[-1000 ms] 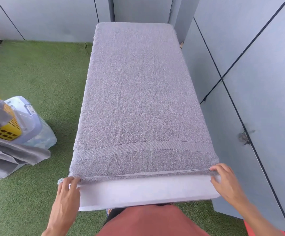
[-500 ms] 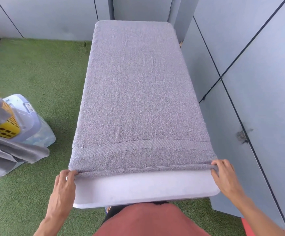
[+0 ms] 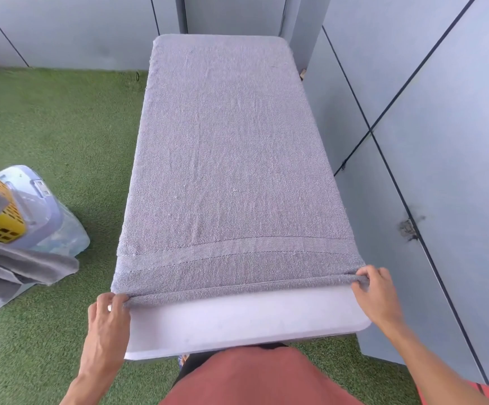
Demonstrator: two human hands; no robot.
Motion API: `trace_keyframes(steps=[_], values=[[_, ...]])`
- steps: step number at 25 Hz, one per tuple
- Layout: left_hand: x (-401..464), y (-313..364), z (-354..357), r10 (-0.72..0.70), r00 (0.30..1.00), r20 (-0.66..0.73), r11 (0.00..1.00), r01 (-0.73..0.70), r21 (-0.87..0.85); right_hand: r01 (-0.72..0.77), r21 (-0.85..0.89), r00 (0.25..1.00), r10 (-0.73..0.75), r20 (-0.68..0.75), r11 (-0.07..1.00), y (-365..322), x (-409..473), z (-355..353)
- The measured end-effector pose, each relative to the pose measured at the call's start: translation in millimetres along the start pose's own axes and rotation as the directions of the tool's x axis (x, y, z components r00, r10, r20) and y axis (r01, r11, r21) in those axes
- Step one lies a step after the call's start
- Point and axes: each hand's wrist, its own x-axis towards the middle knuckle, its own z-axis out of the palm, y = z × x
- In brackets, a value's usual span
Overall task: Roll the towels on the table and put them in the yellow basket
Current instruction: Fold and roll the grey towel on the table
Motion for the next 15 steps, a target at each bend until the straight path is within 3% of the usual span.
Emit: trace_keyframes(steps=[3,7,11,13,15], values=[[-1,-2,0,0.021,1.0,0.013,0.999,-0.022,0.044,0.218,-0.217,0.967,-0.241,-0.086,0.952,3,-5,4],[2,-2,-8,0.032,0.999,0.019,0.998,-0.033,0.053,0.285,-0.17,0.952,-0.298,-0.062,0.943,14,1,6],[13,-18,-27,0.167,0.969,0.182,0.984,-0.174,0.026,0.299,-0.08,0.935,-0.275,0.222,0.951,42,14,-24],[32,-19,-37,0.074,0.949,0.308,0.997,-0.072,-0.017,0.249,-0.062,0.905,-0.209,0.371,0.967,33,24,-35],[55,-22,-41,-0.037,0.911,0.41,0.996,0.068,-0.063,0.148,-0.029,0.909,-0.125,0.398,0.989,17,39,-36]])
